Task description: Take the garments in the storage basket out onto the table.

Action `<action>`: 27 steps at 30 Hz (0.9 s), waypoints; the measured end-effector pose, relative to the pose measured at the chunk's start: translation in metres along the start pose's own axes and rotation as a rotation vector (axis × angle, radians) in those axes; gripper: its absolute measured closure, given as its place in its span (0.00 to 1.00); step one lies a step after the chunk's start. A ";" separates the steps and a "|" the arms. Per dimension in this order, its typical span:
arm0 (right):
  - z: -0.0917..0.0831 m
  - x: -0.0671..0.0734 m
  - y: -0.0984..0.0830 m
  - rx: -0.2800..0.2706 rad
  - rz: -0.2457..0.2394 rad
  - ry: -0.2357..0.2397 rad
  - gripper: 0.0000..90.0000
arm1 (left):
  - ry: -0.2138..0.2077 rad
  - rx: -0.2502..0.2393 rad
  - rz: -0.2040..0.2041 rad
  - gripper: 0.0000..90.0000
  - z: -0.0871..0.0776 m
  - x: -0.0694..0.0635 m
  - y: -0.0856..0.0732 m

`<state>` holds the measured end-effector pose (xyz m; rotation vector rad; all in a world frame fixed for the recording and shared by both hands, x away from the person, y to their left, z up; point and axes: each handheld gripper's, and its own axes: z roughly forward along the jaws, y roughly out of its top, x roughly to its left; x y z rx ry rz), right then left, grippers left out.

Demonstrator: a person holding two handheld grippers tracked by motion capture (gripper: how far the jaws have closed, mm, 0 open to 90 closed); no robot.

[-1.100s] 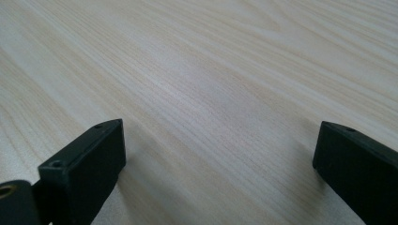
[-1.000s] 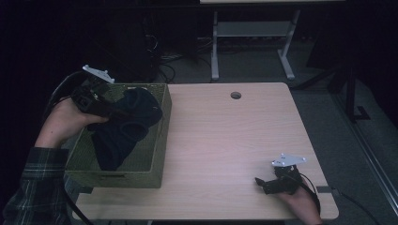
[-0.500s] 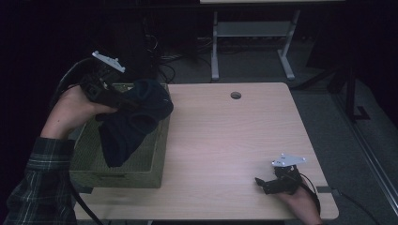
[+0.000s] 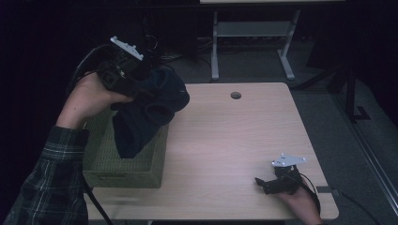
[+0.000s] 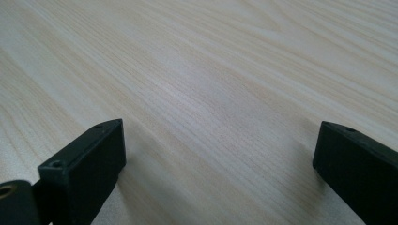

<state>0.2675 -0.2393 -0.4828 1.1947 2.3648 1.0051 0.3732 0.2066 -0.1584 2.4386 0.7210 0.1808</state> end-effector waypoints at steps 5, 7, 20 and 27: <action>0.000 0.000 0.000 0.000 0.000 0.000 0.03 | -0.005 -0.010 0.019 0.81 0.003 -0.008 0.015; 0.000 0.000 0.000 0.000 0.000 0.000 0.03 | -0.008 -0.009 0.032 0.82 0.004 -0.010 0.020; 0.000 0.000 0.000 0.000 0.001 0.000 0.03 | -0.037 -0.009 0.076 0.82 0.030 -0.031 0.054; 0.000 0.000 0.000 0.003 0.001 0.000 0.03 | -0.042 0.012 0.100 0.82 0.051 -0.042 0.066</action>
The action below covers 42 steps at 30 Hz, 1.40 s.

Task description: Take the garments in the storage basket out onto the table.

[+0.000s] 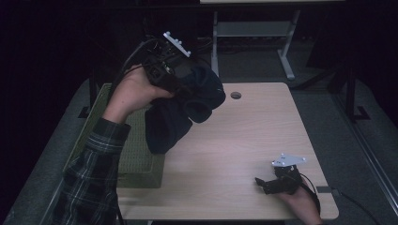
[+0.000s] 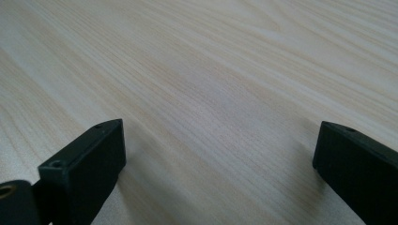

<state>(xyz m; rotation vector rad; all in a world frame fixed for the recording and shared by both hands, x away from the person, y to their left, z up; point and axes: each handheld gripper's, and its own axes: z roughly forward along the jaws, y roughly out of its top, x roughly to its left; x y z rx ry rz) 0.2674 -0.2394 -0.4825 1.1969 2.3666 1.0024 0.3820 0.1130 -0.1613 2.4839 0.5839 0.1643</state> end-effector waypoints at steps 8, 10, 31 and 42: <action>0.000 0.000 0.000 -0.001 0.001 0.000 0.03 | -0.017 0.008 0.002 0.82 0.026 -0.010 0.011; 0.000 0.000 0.000 -0.002 0.002 0.000 0.03 | -0.022 0.010 0.009 0.82 0.031 -0.011 0.013; 0.000 0.000 0.000 -0.003 -0.003 0.000 0.03 | -0.073 0.067 -0.006 0.82 0.117 -0.026 0.031; 0.000 0.000 0.000 -0.002 -0.001 0.001 0.03 | -0.117 0.092 -0.024 0.82 0.171 -0.028 0.034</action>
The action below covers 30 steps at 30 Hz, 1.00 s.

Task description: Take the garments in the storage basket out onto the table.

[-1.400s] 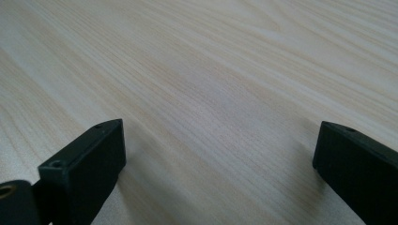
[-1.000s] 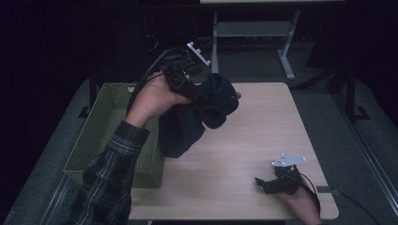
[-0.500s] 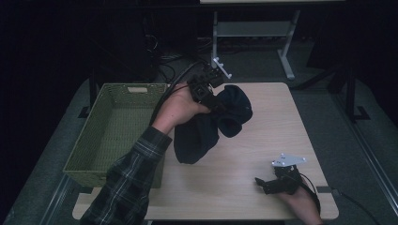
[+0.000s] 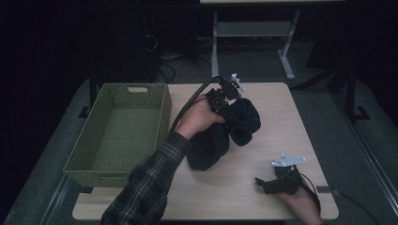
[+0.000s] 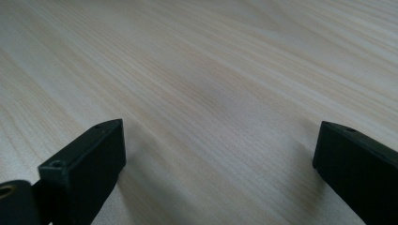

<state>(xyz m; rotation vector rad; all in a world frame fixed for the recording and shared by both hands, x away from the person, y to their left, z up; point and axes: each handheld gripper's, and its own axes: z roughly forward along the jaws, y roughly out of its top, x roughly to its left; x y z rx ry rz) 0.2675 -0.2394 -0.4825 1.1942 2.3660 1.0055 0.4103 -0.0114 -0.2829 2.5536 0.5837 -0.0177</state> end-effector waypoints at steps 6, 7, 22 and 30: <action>0.000 0.000 0.000 -0.001 0.001 0.000 0.03 | -0.018 0.018 -0.006 0.82 0.032 0.002 0.000; 0.000 0.000 0.000 -0.002 -0.001 -0.001 0.03 | -0.022 0.019 -0.010 0.82 0.038 0.002 0.000; 0.000 0.000 0.000 -0.001 0.000 -0.001 0.03 | -0.044 0.032 -0.020 0.80 0.103 0.014 -0.003; 0.000 0.000 0.000 -0.001 0.000 -0.001 0.03 | -0.057 0.066 -0.034 0.77 0.134 0.019 -0.012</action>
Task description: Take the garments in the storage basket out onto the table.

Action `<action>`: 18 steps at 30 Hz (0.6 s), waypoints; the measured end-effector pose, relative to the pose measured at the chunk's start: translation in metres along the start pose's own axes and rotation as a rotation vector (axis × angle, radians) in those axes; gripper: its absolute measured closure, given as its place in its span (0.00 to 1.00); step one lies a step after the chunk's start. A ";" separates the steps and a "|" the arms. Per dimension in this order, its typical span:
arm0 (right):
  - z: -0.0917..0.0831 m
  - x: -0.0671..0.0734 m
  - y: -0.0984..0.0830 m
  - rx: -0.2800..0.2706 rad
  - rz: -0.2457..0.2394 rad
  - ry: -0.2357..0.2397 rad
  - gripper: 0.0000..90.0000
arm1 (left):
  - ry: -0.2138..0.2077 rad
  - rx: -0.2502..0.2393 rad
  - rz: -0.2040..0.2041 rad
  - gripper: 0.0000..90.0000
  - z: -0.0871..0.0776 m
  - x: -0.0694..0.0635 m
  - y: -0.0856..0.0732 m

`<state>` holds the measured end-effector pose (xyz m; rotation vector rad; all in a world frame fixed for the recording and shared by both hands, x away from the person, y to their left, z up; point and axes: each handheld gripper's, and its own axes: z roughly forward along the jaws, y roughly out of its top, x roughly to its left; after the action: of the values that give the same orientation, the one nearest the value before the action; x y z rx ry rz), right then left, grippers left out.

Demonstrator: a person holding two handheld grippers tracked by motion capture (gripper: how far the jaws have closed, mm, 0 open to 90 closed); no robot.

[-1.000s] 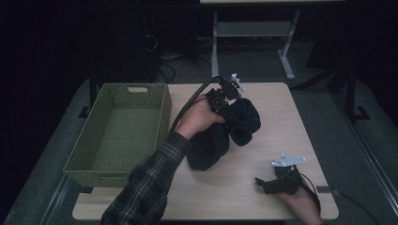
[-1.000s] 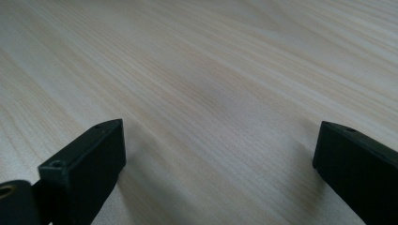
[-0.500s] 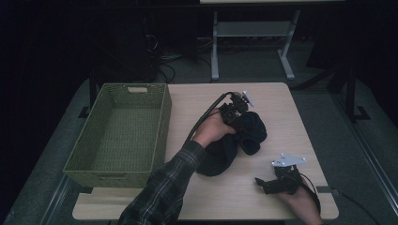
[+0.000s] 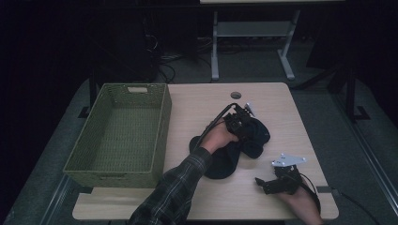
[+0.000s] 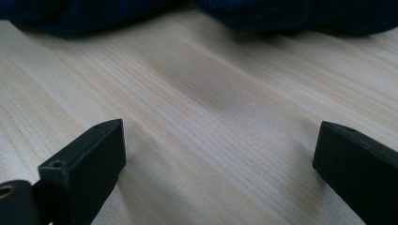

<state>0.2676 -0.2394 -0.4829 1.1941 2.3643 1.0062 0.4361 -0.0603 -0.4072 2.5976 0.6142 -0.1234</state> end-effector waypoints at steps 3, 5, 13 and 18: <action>0.000 0.000 0.000 -0.001 -0.001 0.000 0.03 | 0.001 -0.014 0.003 0.74 -0.003 0.000 0.000; 0.000 0.000 0.000 0.000 0.000 0.000 0.03 | 0.006 -0.025 0.005 0.65 -0.008 -0.001 0.001; 0.000 0.000 0.000 -0.001 0.000 0.000 0.03 | 0.020 -0.098 0.012 0.34 -0.034 -0.004 -0.001; 0.000 0.000 0.000 0.000 0.000 -0.001 0.03 | 0.035 -0.131 0.025 0.29 -0.052 -0.007 -0.006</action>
<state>0.2675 -0.2394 -0.4827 1.1938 2.3641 1.0054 0.4264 -0.0345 -0.3620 2.4843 0.5821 -0.0280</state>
